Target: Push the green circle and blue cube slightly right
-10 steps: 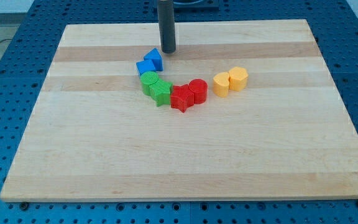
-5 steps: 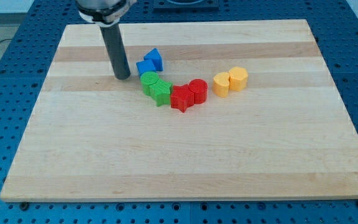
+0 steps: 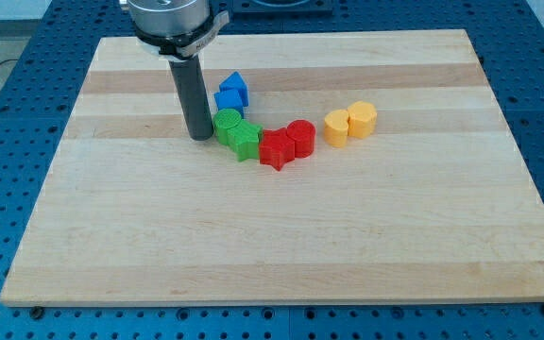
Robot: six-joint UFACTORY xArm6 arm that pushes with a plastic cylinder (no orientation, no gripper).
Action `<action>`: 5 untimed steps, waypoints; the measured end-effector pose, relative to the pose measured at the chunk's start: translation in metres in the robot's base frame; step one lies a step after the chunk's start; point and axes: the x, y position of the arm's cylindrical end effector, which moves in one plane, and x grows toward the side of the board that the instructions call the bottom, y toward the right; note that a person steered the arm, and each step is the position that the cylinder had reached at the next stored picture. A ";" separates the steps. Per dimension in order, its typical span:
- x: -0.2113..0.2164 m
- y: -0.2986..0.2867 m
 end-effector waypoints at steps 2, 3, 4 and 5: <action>-0.001 0.005; -0.004 -0.033; -0.030 -0.065; -0.049 -0.062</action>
